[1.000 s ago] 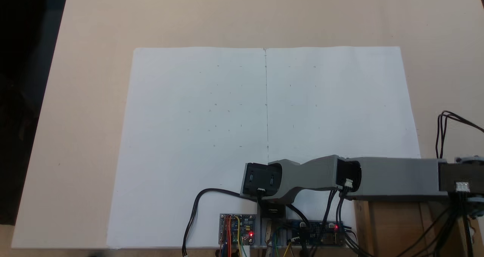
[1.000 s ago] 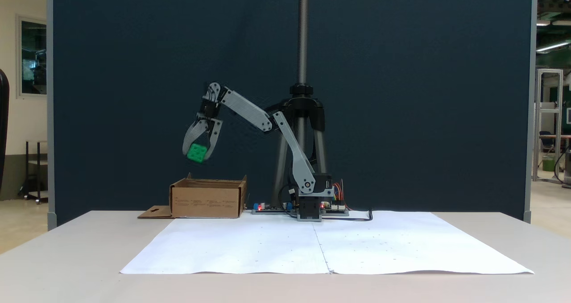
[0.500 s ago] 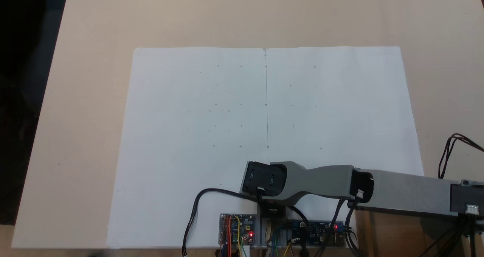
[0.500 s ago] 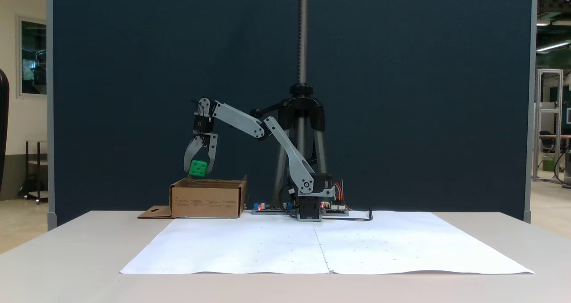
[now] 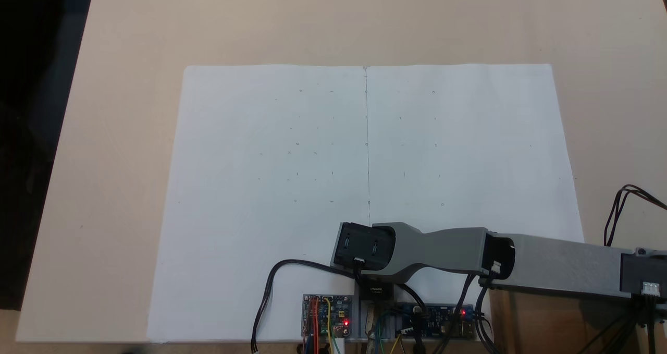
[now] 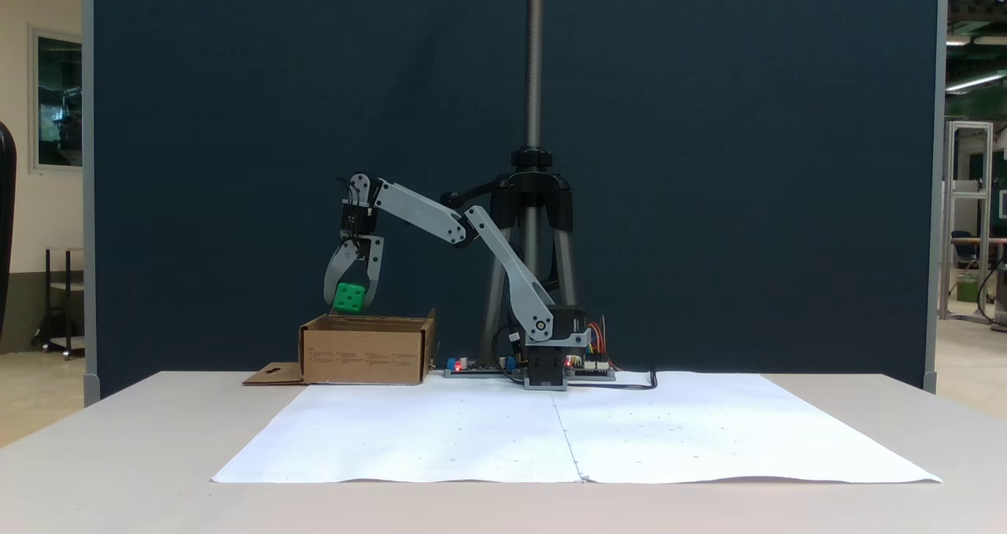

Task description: Grasp a green dice and put it in the bin.

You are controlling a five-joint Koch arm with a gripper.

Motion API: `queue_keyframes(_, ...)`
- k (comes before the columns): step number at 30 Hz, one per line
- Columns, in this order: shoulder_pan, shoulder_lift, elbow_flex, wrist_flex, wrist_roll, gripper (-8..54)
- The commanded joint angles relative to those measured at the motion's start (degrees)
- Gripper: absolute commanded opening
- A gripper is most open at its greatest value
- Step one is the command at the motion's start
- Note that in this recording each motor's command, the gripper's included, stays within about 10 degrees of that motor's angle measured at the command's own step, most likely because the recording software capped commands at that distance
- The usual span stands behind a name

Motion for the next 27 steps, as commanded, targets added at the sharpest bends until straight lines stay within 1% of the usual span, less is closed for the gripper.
queue_keyframes(1, 1.1, 1.1, 0.2, 10.0, 0.9, 37.8)
queue_keyframes(3, 1.3, 1.2, 0.2, 10.0, 0.9, 45.2)
queue_keyframes(4, 1.3, 1.2, 0.2, 10.0, 0.9, 46.0)
queue_keyframes(10, 0.9, 2.4, 0.2, 10.0, 1.1, 45.9)
queue_keyframes(14, -2.6, 7.1, 0.1, 10.0, 1.2, 46.1)
queue_keyframes(16, -8.9, 14.4, 0.0, 10.0, 1.8, 46.1)
queue_keyframes(18, -13.1, 18.0, 0.0, 10.0, 2.2, 46.1)
queue_keyframes(19, -18.4, 21.3, 0.0, 10.0, 3.6, 46.1)
queue_keyframes(22, -27.4, 24.3, 0.0, 10.0, 4.5, 46.1)
queue_keyframes(27, -46.2, 25.1, 0.1, 10.1, 11.6, 44.2)
